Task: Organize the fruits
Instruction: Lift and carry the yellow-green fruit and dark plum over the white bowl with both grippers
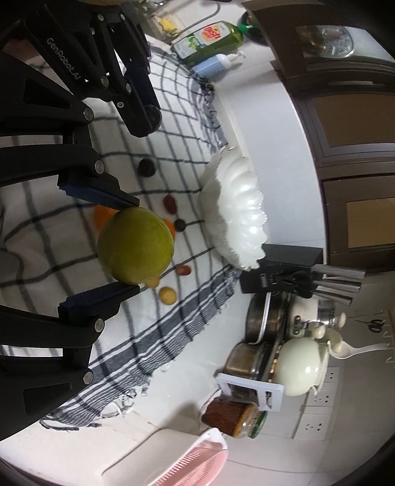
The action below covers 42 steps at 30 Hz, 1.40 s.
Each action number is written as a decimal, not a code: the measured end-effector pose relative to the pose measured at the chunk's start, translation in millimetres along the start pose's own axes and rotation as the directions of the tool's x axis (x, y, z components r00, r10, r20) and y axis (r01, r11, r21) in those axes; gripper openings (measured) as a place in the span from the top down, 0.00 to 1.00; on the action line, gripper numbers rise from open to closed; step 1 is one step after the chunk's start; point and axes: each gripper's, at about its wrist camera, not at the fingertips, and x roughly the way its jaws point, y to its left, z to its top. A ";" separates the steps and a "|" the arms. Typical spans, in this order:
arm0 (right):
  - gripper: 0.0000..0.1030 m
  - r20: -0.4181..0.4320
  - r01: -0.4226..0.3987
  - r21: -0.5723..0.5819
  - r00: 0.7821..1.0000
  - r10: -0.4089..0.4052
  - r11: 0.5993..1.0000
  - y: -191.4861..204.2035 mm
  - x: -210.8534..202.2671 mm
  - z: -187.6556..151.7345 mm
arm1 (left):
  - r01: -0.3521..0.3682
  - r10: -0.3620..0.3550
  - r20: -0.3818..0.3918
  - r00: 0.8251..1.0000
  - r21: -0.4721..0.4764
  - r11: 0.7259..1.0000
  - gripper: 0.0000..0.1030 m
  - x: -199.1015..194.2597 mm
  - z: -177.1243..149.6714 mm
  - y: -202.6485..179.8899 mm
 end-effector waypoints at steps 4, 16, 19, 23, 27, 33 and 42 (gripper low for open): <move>0.51 0.023 0.009 0.016 1.000 -0.009 1.000 11.1 -3.1 8.8 | 0.025 -0.026 0.023 0.999 0.024 0.999 0.72 -5.6 10.3 11.1; 0.51 0.104 0.025 0.033 0.994 -0.028 0.999 21.7 -4.6 34.3 | 0.052 -0.056 0.087 0.995 0.049 0.997 0.72 -8.4 39.7 25.9; 0.51 0.114 -0.005 0.019 0.993 0.002 1.000 18.8 -1.5 44.0 | 0.045 -0.048 0.097 0.994 0.033 0.998 0.72 -7.5 47.6 25.4; 0.51 0.124 -0.045 0.000 0.991 0.044 0.999 12.2 5.1 58.8 | 0.015 -0.018 0.130 0.991 0.020 1.000 0.72 -9.7 58.2 23.1; 0.51 0.142 -0.070 -0.023 0.987 0.073 0.997 7.4 12.7 73.3 | -0.012 0.010 0.156 0.988 0.014 1.000 0.73 -8.9 68.3 24.3; 0.51 0.174 -0.093 -0.039 0.980 0.098 0.995 8.2 17.6 99.9 | -0.030 0.032 0.190 0.981 -0.010 0.999 0.73 -8.5 94.6 33.5; 0.51 0.226 -0.086 -0.081 0.969 0.103 0.993 19.0 32.9 139.4 | -0.039 0.038 0.186 0.982 -0.001 0.999 0.73 11.1 131.2 47.9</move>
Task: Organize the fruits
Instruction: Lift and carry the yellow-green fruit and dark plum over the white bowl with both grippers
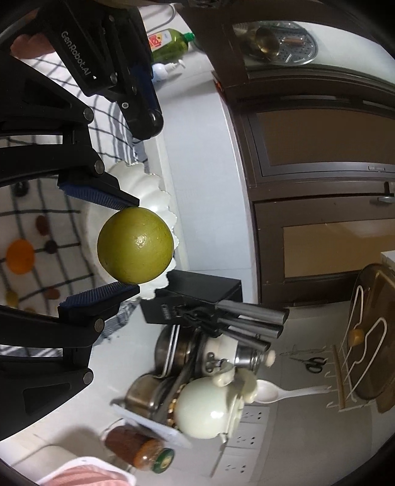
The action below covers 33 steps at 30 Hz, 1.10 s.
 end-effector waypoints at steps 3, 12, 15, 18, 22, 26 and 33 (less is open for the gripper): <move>0.51 -0.010 -0.003 -0.001 1.000 0.003 1.000 0.3 16.9 7.2 | -0.014 0.014 -0.004 1.000 0.006 1.000 0.73 10.2 6.2 5.4; 0.51 -0.111 -0.035 0.005 0.993 0.035 0.999 -4.6 84.1 25.8 | -0.035 0.034 -0.052 0.998 -0.011 0.999 0.72 61.7 23.8 32.4; 0.51 -0.152 -0.041 -0.001 0.987 0.040 0.999 -5.5 107.3 30.7 | -0.039 0.038 -0.086 0.996 -0.008 0.999 0.73 82.9 29.3 40.3; 0.51 -0.191 -0.040 -0.016 0.981 0.036 0.999 -7.1 129.8 33.3 | -0.044 0.043 -0.118 0.992 -0.012 0.999 0.72 102.6 33.2 47.8; 0.51 -0.245 -0.038 -0.036 0.969 0.028 0.999 -9.3 159.0 34.3 | -0.046 0.042 -0.168 0.985 -0.016 0.999 0.72 128.7 34.6 56.9; 0.51 -0.305 -0.038 -0.057 0.952 0.019 0.998 -9.8 188.7 32.6 | -0.047 0.039 -0.233 0.972 -0.030 0.998 0.72 158.7 32.0 66.5; 0.51 -0.405 -0.051 -0.088 0.914 0.011 0.995 -10.0 235.6 24.3 | -0.057 0.044 -0.318 0.947 -0.032 0.998 0.72 200.1 23.1 76.1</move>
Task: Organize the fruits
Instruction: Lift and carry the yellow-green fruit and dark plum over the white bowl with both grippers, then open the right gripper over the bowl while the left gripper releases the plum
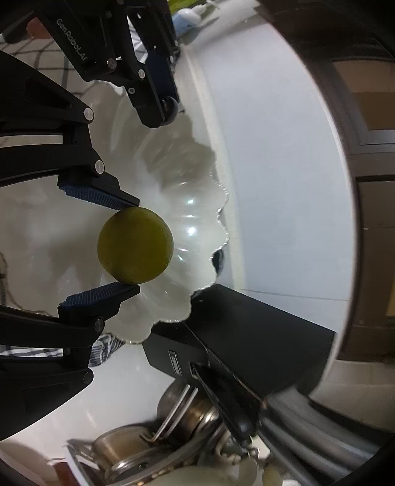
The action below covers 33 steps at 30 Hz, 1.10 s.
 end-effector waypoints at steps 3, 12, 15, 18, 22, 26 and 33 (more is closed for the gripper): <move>0.51 -0.039 -0.005 -0.003 0.999 0.005 1.000 -1.9 15.1 1.8 | 0.004 -0.004 -0.037 0.999 -0.009 1.000 0.72 16.8 2.9 4.9; 0.51 -0.139 -0.032 0.019 0.990 0.034 0.999 -8.9 52.3 2.8 | 0.023 -0.026 -0.129 0.991 -0.031 0.999 0.72 52.5 5.5 7.5; 0.51 -0.156 -0.036 0.024 0.987 0.040 0.999 -10.3 59.3 2.7 | 0.023 -0.028 -0.146 0.989 -0.034 0.999 0.72 58.8 4.3 6.8; 0.51 -0.169 -0.033 0.023 0.985 0.036 0.999 -10.2 63.4 3.0 | 0.022 -0.028 -0.154 0.988 -0.043 0.999 0.72 63.3 4.7 7.9; 0.50 -0.175 -0.031 0.021 0.984 0.034 0.999 -11.9 64.7 3.8 | 0.030 -0.038 -0.178 0.983 -0.046 0.998 0.54 68.4 4.1 7.3; 0.38 -0.149 0.003 0.001 0.989 -0.003 1.000 -12.3 58.3 7.3 | 0.018 -0.026 -0.166 0.986 -0.052 0.998 0.52 64.2 4.8 8.2; 0.38 -0.132 0.019 0.028 0.991 -0.015 0.999 -17.2 42.4 4.4 | -0.038 0.033 -0.133 0.991 -0.035 0.999 0.44 43.3 6.2 7.3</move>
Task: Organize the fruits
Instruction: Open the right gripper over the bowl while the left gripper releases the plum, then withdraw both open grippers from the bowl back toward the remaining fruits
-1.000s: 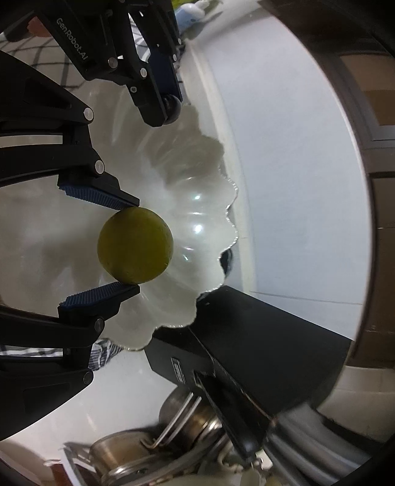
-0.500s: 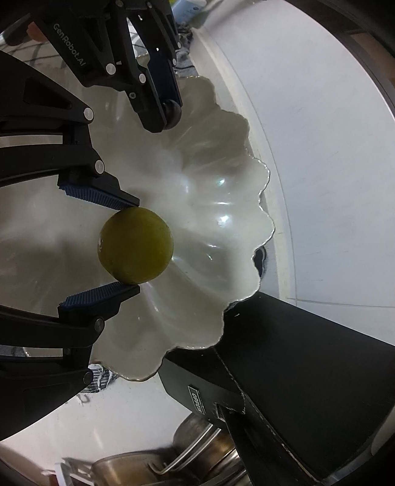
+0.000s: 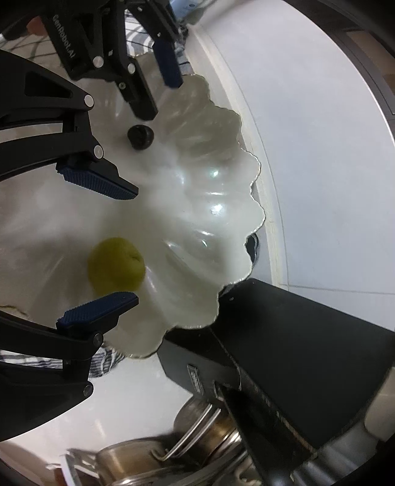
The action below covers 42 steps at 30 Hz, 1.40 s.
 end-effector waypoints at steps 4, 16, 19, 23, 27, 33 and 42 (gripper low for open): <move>0.38 0.020 -0.004 0.014 1.000 0.004 1.000 -0.9 -15.3 -6.3 | -0.047 0.047 0.037 0.998 0.006 0.999 0.38 -17.2 -1.4 -0.3; 0.38 0.140 0.015 0.031 0.990 -0.020 0.999 2.3 -78.2 -27.2 | -0.087 0.082 0.168 0.982 0.022 0.996 0.23 -83.0 -19.9 -9.7; 0.37 0.168 0.015 0.049 0.986 -0.023 0.999 1.8 -91.9 -31.0 | -0.108 0.098 0.213 0.972 0.036 0.994 0.21 -101.1 -26.0 -14.4; 0.35 0.205 0.017 0.065 0.978 -0.030 0.998 2.0 -112.4 -40.6 | -0.117 0.099 0.265 0.959 0.055 0.992 0.20 -123.8 -36.5 -20.6; 0.31 0.248 0.032 0.066 0.968 -0.047 0.997 5.4 -135.4 -54.0 | -0.123 0.100 0.295 0.950 0.059 0.991 0.20 -139.4 -46.5 -23.9; 0.31 0.311 0.047 0.081 0.948 -0.070 0.996 12.7 -168.4 -75.3 | -0.097 0.075 0.330 0.941 0.052 0.994 0.19 -165.9 -67.2 -27.0; 0.31 0.412 0.111 0.087 0.901 -0.137 0.990 27.0 -214.7 -111.9 | -0.111 0.074 0.387 0.919 0.074 0.991 0.17 -198.4 -93.9 -36.3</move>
